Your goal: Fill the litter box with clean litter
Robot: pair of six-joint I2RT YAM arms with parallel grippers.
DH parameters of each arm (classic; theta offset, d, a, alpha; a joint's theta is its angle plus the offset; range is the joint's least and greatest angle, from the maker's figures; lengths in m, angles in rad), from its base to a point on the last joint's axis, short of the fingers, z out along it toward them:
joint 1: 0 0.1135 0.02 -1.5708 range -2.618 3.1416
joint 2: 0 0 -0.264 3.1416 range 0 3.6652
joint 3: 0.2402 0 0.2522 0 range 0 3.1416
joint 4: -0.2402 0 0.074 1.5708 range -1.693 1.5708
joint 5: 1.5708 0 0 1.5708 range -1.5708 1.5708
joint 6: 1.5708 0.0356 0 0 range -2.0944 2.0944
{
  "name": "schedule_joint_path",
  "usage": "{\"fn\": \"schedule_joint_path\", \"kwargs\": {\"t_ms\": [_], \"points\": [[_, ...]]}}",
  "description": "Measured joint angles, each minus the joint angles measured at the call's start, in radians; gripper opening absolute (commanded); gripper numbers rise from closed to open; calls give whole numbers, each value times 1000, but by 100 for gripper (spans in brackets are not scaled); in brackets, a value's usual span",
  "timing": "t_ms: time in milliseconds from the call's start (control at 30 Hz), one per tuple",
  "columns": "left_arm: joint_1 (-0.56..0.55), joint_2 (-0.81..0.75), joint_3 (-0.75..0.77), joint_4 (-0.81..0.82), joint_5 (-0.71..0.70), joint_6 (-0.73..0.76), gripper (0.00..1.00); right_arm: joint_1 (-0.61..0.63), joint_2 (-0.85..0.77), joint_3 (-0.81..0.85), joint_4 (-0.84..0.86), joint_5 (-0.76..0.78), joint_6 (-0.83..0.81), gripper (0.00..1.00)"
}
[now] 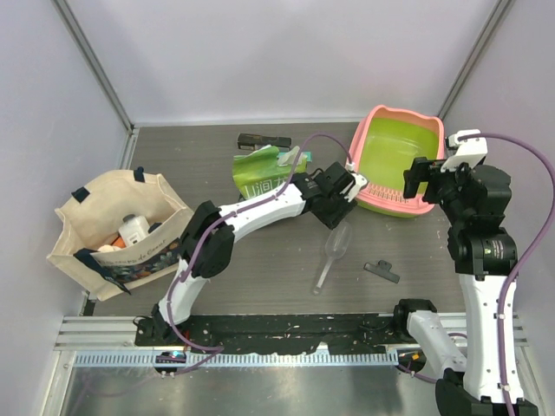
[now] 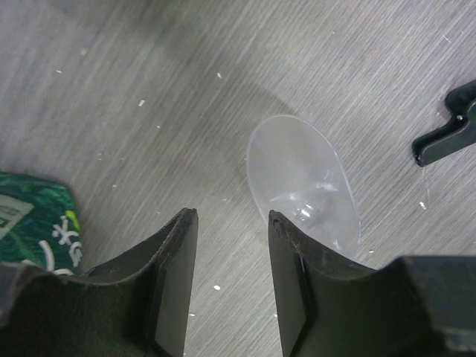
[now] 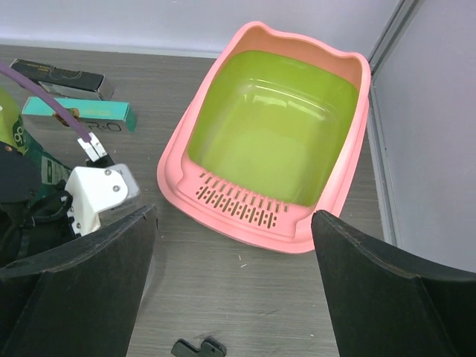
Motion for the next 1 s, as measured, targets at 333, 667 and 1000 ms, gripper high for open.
{"fn": "schedule_joint_path", "kwargs": {"t_ms": [333, 667, 1000], "points": [[0, 32, -47, -7, 93, -103, 43, 0, 2, -35, -9, 16, 15, 89], [11, 83, -68, -16, 140, -133, 19, 0, 0, -53, -27, 14, 62, 89], [38, 92, -66, -18, 283, -131, 0, 0, -8, -81, -51, 14, 69, 89]]}}
